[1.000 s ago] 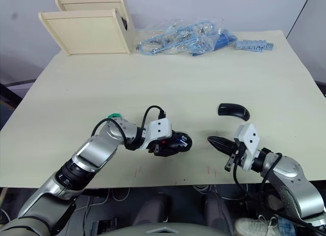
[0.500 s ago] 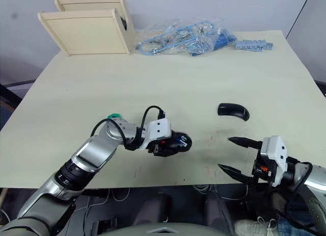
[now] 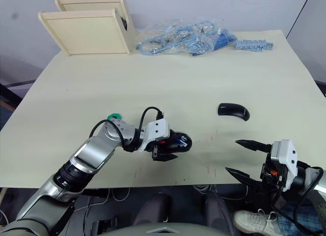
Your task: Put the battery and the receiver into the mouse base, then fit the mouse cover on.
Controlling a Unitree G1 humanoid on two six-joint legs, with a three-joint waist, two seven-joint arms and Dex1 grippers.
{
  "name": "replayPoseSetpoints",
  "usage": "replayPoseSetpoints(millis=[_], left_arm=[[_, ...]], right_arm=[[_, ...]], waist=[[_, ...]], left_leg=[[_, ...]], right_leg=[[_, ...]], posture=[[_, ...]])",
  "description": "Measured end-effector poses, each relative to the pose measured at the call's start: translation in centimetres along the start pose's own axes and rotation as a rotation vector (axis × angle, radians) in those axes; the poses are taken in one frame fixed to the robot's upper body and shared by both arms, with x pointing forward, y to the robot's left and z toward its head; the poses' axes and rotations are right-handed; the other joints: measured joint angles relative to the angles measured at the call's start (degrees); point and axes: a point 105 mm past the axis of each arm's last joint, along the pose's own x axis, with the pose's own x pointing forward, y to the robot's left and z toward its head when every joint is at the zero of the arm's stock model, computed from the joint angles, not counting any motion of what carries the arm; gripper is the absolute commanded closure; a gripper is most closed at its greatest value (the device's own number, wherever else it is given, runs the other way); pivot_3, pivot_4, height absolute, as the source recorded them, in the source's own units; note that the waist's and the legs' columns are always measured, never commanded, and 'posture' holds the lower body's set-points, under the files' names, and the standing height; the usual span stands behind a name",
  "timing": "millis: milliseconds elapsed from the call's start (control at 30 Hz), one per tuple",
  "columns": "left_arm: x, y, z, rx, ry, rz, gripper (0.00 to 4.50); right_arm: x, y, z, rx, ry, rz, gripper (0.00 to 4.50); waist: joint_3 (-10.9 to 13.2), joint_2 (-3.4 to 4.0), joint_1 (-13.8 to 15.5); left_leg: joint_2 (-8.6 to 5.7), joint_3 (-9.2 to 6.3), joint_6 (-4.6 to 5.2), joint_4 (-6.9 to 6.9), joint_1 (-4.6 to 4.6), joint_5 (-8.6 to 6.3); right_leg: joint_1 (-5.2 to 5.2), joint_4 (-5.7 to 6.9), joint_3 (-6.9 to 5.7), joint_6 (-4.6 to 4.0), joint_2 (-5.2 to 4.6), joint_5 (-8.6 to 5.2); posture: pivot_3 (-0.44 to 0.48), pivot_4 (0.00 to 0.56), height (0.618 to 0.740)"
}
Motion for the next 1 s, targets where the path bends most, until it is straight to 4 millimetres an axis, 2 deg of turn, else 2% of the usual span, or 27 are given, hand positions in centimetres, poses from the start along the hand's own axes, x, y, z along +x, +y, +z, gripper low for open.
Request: replayPoseSetpoints(millis=[100,300,333,600,633,700,733,767,833,1000], left_arm=[[-0.5,0.0,-0.2,-0.036,-0.027,0.007,0.05],[-3.6,0.1,0.0,-0.094,-0.123,0.045,0.05],[-4.7,0.1,-0.5,-0.12,-0.13,0.066,0.05],[-8.7,0.2,-2.4,-0.201,-0.162,0.14,0.05],[-9.8,-0.1,-3.4,-0.225,-0.153,0.172,0.05],[-10.3,-0.1,-4.2,-0.249,-0.143,0.196,0.05],[-11.1,-0.2,-5.3,-0.281,-0.132,0.234,0.05],[-11.1,-0.2,-5.3,-0.281,-0.132,0.234,0.05],[-12.3,-0.1,-6.8,-0.327,-0.133,0.306,0.05],[-14.1,0.5,-7.1,-0.37,-0.233,0.404,0.05]], right_arm=[[0.0,0.1,0.0,-0.003,-0.005,0.003,0.0],[0.1,-0.3,0.0,-0.011,-0.028,-0.014,0.0],[0.2,-0.5,0.1,-0.013,-0.043,-0.025,0.0],[0.9,-0.7,-0.1,-0.019,-0.064,-0.041,0.0],[1.3,-1.1,0.1,-0.032,-0.1,-0.079,0.0],[1.5,-1.0,0.1,-0.026,-0.129,-0.094,0.0],[2.0,-0.5,0.3,-0.039,-0.176,-0.077,0.0],[2.0,-0.5,0.3,-0.039,-0.176,-0.077,0.0],[2.3,0.3,0.9,-0.096,-0.22,-0.007,0.0],[1.9,0.6,1.4,-0.088,-0.261,0.072,0.0]], waist=[[0.1,0.0,-0.1],[0.2,0.04,-0.1],[0.3,0.06,-0.2],[0.5,0.18,0.1],[0.5,0.15,0.0],[0.6,0.2,-0.1],[0.6,0.25,-0.2],[0.6,0.27,-0.2],[0.7,0.31,0.0],[0.8,0.25,0.0]], left_leg=[[0.01,-0.01,0.0,0.0,0.0,0.0],[0.03,-0.02,0.0,0.01,0.01,0.0],[0.05,-0.06,0.0,0.0,0.02,0.0],[0.01,-0.18,-0.01,0.0,-0.01,0.0],[0.04,-0.19,-0.01,0.0,0.01,0.0],[0.06,-0.26,-0.01,-0.02,0.02,0.0],[0.08,-0.27,-0.01,-0.03,0.02,0.0],[0.08,-0.26,-0.01,-0.03,0.02,0.0],[0.07,-0.26,-0.01,-0.02,0.01,0.0],[0.06,-0.31,-0.01,-0.02,0.0,-0.01]], right_leg=[[0.0,0.0,0.0,0.0,0.0,0.0],[-0.01,0.01,0.02,0.0,-0.02,0.0],[-0.01,0.02,0.02,-0.01,-0.01,0.0],[-0.02,0.01,-0.01,-0.01,-0.07,0.0],[-0.02,0.0,0.0,-0.01,-0.05,0.0],[-0.04,0.02,0.01,-0.03,-0.04,-0.01],[-0.07,0.03,0.01,-0.05,-0.02,-0.02],[-0.07,0.03,0.01,-0.05,-0.02,-0.02],[-0.04,0.01,0.02,-0.04,-0.07,-0.01],[-0.04,0.01,-0.03,-0.04,-0.1,-0.01]], posture=[[0.0,0.15,0.74],[0.0,0.15,0.74],[0.0,0.15,0.74],[0.0,0.15,0.74],[0.0,0.15,0.74],[0.0,0.15,0.74],[0.0,0.15,0.74],[0.0,0.15,0.74],[0.0,0.15,0.74],[0.0,0.15,0.74]])
